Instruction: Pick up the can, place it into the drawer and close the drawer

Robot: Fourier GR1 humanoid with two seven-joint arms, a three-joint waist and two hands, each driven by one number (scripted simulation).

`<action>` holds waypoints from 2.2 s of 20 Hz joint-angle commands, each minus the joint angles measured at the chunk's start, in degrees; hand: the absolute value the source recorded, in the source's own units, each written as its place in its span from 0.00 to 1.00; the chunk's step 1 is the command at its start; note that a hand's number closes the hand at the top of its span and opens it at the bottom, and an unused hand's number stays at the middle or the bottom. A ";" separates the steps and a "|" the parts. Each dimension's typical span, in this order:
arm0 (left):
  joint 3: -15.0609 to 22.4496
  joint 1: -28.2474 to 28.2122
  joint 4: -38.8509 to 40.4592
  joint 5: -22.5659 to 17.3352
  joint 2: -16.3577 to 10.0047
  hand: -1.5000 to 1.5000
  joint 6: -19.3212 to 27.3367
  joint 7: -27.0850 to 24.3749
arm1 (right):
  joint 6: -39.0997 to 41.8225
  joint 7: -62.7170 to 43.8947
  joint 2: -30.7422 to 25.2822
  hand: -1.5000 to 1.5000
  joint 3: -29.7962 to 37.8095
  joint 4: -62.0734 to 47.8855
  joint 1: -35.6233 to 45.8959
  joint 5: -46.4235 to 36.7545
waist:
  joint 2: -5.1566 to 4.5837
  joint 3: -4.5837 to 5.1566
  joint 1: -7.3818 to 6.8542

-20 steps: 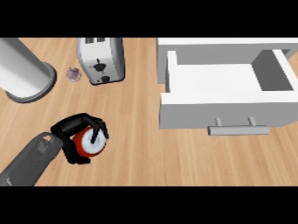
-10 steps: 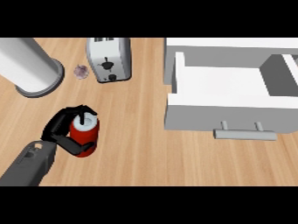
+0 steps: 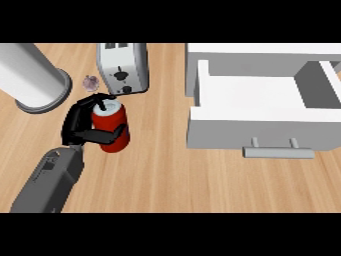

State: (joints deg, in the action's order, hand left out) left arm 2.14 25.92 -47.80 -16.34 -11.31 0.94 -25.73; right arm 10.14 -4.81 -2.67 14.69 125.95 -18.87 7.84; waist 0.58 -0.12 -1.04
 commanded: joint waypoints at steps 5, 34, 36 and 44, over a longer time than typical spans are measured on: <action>6.03 -0.62 -25.26 4.31 2.93 1.00 13.07 18.59 | 1.99 3.17 0.48 0.00 1.19 -0.93 -2.04 -0.14 | -0.19 0.04 0.68; 9.80 46.78 -1.76 8.41 11.30 1.00 29.16 39.38 | 2.51 1.59 1.83 0.00 0.25 -1.11 1.29 -1.55 | -0.95 0.05 3.21; 13.69 48.94 -2.52 6.51 11.31 1.00 31.88 41.47 | 3.06 -0.78 -1.54 0.00 3.01 -1.97 4.01 0.47 | -0.85 0.06 3.09; 14.25 54.37 10.76 0.54 11.31 1.00 30.73 34.91 | 1.94 -0.89 0.05 0.00 1.87 -3.18 4.96 -1.04 | -1.13 0.03 3.75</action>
State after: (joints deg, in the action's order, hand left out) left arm 14.95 78.29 -41.81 -12.94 -0.01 31.19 11.52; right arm 11.74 -7.41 -2.49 16.05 125.55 -14.69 7.38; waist -0.46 -0.06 2.59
